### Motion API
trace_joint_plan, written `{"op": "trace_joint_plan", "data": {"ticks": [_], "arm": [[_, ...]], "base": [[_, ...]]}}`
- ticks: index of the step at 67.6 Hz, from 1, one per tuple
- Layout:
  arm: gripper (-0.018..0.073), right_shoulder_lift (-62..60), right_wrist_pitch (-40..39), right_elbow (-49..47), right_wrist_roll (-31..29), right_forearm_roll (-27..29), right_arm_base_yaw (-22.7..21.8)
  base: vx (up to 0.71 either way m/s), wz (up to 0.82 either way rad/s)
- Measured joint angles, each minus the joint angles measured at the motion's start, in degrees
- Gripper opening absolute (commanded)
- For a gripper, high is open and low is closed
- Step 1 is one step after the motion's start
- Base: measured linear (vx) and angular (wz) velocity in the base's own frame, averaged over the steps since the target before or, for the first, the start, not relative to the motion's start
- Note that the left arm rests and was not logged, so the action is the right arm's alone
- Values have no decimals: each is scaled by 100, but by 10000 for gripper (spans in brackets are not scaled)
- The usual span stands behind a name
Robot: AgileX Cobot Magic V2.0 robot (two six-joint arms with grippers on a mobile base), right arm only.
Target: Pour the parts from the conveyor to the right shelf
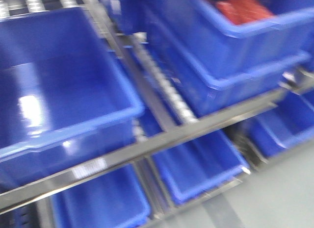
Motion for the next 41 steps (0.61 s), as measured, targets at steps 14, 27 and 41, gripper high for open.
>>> {"op": "trace_joint_plan", "data": {"ticks": [14, 27, 41], "arm": [[-6, 0, 0, 0, 0, 0, 0], [-6, 0, 0, 0, 0, 0, 0], [-6, 0, 0, 0, 0, 0, 0]], "base": [[17, 63], [18, 51], [17, 32]]}}
